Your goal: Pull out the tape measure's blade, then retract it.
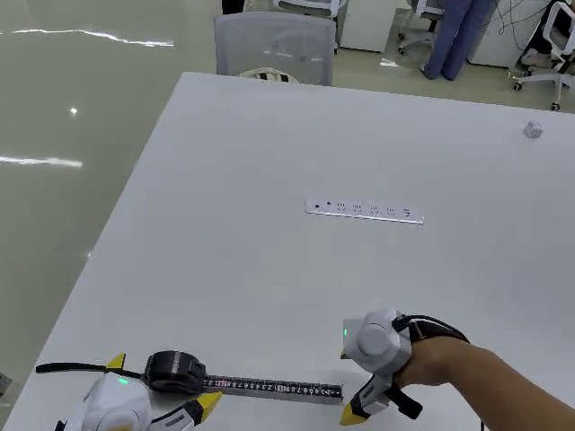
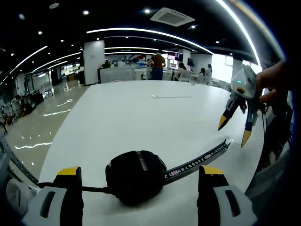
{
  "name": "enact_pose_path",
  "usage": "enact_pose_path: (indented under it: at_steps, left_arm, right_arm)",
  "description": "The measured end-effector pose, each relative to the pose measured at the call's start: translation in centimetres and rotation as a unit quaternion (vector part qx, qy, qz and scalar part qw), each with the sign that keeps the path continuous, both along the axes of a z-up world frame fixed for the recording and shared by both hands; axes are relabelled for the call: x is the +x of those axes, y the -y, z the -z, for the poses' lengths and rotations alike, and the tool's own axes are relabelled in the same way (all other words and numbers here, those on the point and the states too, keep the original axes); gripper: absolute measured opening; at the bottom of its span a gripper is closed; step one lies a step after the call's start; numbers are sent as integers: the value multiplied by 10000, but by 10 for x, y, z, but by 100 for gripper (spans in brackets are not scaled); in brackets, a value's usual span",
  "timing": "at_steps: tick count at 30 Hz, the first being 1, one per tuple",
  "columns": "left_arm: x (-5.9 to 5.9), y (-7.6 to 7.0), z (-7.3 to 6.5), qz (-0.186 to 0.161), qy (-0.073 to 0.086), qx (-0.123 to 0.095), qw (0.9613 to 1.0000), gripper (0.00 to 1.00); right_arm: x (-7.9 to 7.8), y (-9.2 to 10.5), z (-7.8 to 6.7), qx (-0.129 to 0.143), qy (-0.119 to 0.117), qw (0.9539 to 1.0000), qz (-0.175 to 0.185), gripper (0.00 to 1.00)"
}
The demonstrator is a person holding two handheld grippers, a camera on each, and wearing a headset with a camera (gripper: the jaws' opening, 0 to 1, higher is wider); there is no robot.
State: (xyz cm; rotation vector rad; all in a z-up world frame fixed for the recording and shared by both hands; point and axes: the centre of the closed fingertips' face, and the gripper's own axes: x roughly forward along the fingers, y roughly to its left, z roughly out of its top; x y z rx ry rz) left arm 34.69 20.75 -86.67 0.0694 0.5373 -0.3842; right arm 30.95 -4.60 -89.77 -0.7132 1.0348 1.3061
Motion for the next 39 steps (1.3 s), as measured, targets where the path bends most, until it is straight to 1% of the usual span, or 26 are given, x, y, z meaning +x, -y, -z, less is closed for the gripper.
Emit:
enact_pose_path:
  at_steps: [1,2,3,5,7,9,11,13,20,23,25,28,31,36,39]
  left_arm:
    - [0,0,0,-7,-11,-9,10000,100]
    - [1,-5,6,-54,-57,75,9999,100]
    - [2,-9,8,-133,-99,71,9998,100]
    - [3,-11,11,-156,-127,85,9998,100]
    - [3,-10,11,-142,-112,73,9998,100]
    - [3,-10,12,-144,-123,76,9998,100]
    - [3,-10,12,-146,-135,59,9998,100]
    - [2,-10,12,-149,-136,66,9998,100]
    - [3,-11,14,-177,-154,52,9997,100]
    - [3,-11,15,-193,-165,27,9997,100]
    - [3,-12,15,-206,-169,24,9996,100]
    - [3,-12,16,-211,-177,14,9996,100]
    - [2,-13,17,-219,-191,11,9996,100]
    - [2,-14,18,-249,-202,1,9995,100]
    - [2,-14,19,-296,-218,-37,9993,100]
  right_arm:
    - [0,0,1,3,-10,10000,7,57]
    - [-1,0,12,-79,23,10000,-7,55]
    - [-2,-3,19,-86,-15,10000,-3,53]
    - [-3,-4,23,-99,8,9999,-50,47]
    - [-2,-3,28,-160,36,9998,-102,42]
    - [-2,-1,31,-203,28,9997,-117,39]
    - [-2,-1,32,-221,60,9996,-165,34]
    - [-2,-1,32,-237,69,9996,-167,31]
    - [-3,2,34,-345,108,9991,-228,28]
    - [-2,4,39,-403,104,9989,-219,26]
    - [-2,5,39,-424,112,9988,-194,23]
    - [-2,4,43,-439,90,9988,-190,21]
    - [-2,2,43,-517,153,9983,-222,16]
    - [-1,2,43,-568,134,9981,-213,16]
    - [0,1,44,-671,148,9973,-240,15]
